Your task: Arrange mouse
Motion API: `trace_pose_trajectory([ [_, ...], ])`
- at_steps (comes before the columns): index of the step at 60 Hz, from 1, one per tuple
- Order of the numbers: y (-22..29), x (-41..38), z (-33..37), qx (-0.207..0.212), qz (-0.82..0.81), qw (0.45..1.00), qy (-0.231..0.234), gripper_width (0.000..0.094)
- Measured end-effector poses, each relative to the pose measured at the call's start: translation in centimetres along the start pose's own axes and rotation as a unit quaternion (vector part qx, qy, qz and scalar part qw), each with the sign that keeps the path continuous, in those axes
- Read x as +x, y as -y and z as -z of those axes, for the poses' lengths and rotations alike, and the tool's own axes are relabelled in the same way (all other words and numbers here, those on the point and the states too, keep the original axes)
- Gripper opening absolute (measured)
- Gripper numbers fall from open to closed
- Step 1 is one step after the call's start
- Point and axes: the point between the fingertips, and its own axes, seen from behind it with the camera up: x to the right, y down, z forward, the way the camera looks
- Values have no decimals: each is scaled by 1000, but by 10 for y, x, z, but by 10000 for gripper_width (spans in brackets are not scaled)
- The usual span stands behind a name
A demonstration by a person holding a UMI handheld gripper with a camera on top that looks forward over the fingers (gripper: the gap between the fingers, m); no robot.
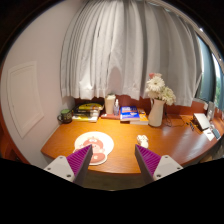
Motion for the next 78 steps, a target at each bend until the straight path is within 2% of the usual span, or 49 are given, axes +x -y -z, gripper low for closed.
trace_pose_trajectory([
  [5, -41, 3, 2, -33, -4, 999, -21, 855],
  [6, -23, 6, 9, -32, -3, 999, -20, 854],
  [9, -79, 16, -10, -50, -6, 998, -35, 854],
  [13, -111, 35, -20, -72, -8, 996, -44, 853],
  [23, -155, 88, -54, -115, -13, 990, -77, 852],
  [36, -157, 138, -133, -136, -11, 987, -87, 845],
  [60, -109, 177, -281, -160, -33, 984, -70, 811],
  [66, -99, 176, -302, -157, -36, 985, -54, 751],
  [72, -96, 174, -312, -163, -35, 985, -45, 538],
  [78, -97, 172, -312, -173, -33, 984, -42, 481],
])
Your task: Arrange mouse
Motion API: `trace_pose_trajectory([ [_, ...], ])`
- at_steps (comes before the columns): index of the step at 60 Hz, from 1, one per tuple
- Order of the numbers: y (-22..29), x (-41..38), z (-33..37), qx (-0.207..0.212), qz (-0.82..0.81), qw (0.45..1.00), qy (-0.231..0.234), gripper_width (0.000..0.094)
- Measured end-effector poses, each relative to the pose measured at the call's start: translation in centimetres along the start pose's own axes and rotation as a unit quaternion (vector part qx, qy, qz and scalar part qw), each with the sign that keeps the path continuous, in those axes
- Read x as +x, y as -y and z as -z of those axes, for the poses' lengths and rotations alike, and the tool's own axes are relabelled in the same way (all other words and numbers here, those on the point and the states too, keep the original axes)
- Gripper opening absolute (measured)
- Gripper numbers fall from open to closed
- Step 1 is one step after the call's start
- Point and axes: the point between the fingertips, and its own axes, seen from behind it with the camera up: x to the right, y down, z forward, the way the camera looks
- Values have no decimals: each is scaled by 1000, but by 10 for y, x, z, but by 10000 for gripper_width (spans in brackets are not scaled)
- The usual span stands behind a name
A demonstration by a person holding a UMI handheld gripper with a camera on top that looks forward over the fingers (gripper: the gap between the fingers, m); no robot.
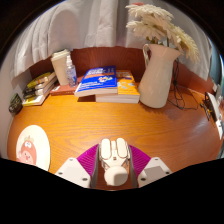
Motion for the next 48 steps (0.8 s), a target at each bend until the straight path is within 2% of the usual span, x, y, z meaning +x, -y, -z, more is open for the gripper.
trace_pose_trajectory([
  [8, -2, 0, -1, -16, -6, 1000, -4, 383],
  [18, 7, 4, 7, -38, -28, 999, -15, 380],
  [23, 41, 3, 29, -9, -38, 999, -27, 384],
  [31, 121, -13, 92, 71, -58, 995, -44, 384],
  [38, 178, -52, 150, 135, -68, 988, -39, 386],
  [48, 209, -141, 203, 188, -72, 980, -11, 385],
])
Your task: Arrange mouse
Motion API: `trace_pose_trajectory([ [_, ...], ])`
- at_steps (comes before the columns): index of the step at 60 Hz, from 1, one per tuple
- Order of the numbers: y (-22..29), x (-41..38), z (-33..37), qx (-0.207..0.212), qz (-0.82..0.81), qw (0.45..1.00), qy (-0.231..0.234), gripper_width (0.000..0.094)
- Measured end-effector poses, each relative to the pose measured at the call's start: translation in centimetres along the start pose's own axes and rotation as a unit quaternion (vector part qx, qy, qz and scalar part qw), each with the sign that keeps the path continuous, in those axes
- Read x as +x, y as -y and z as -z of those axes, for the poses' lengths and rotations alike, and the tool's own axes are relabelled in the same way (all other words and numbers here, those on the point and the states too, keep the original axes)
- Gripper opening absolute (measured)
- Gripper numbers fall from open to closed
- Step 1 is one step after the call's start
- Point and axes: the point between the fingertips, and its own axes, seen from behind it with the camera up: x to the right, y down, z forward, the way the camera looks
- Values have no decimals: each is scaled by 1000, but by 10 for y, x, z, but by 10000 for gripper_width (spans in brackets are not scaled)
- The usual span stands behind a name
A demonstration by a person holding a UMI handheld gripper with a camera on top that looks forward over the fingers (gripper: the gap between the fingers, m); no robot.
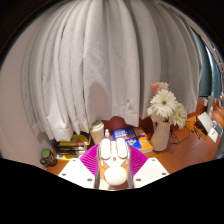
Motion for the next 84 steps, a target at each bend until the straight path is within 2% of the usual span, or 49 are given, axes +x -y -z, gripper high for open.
trace_pose_trajectory([
  [4, -13, -32, 1, -5, 14, 1000, 8, 383],
  [10, -72, -73, -15, -43, 18, 999, 20, 381],
  [24, -232, -96, -57, -167, 20, 986, -6, 382],
  [38, -295, -94, -69, -206, 30, 978, -18, 377],
  [39, -291, -95, -71, -195, 31, 980, -19, 432],
  [50, -296, -97, -70, -203, 28, 979, -14, 546],
  [52, -295, -97, -67, -210, 23, 977, -11, 671],
  [53, -293, -97, -65, -211, 22, 977, -10, 768],
  [55, -286, -95, -60, -209, 20, 978, -11, 869],
  [73, -174, -85, 39, -125, 19, 992, 14, 856],
  [84, -151, -74, 122, -92, 37, 995, 32, 853],
])
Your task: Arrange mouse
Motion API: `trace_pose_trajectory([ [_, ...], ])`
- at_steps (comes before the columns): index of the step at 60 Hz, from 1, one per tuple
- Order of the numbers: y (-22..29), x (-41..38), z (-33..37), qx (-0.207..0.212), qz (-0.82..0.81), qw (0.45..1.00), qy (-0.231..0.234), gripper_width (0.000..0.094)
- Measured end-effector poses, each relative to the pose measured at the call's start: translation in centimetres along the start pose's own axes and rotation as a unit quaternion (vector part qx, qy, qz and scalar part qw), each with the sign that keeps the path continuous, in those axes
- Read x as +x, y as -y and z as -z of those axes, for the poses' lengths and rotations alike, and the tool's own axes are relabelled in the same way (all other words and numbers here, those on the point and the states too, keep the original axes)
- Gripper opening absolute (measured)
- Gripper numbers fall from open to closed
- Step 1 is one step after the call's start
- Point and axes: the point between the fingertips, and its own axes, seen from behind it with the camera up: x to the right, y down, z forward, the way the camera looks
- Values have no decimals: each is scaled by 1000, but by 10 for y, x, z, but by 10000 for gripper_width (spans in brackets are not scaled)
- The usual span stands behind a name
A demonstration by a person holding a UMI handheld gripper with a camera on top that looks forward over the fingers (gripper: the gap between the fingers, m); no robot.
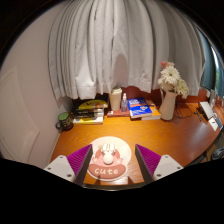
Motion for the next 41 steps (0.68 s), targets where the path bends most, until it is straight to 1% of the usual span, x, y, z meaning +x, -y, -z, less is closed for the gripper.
trace_pose_trajectory([
  [8, -12, 8, 47, 9, 12, 1000, 7, 851],
  [17, -27, 17, 79, 20, 24, 999, 11, 848],
  [29, -42, 32, 103, 23, 22, 999, 14, 849],
  [41, -44, 47, 116, 32, 19, 999, 14, 848],
])
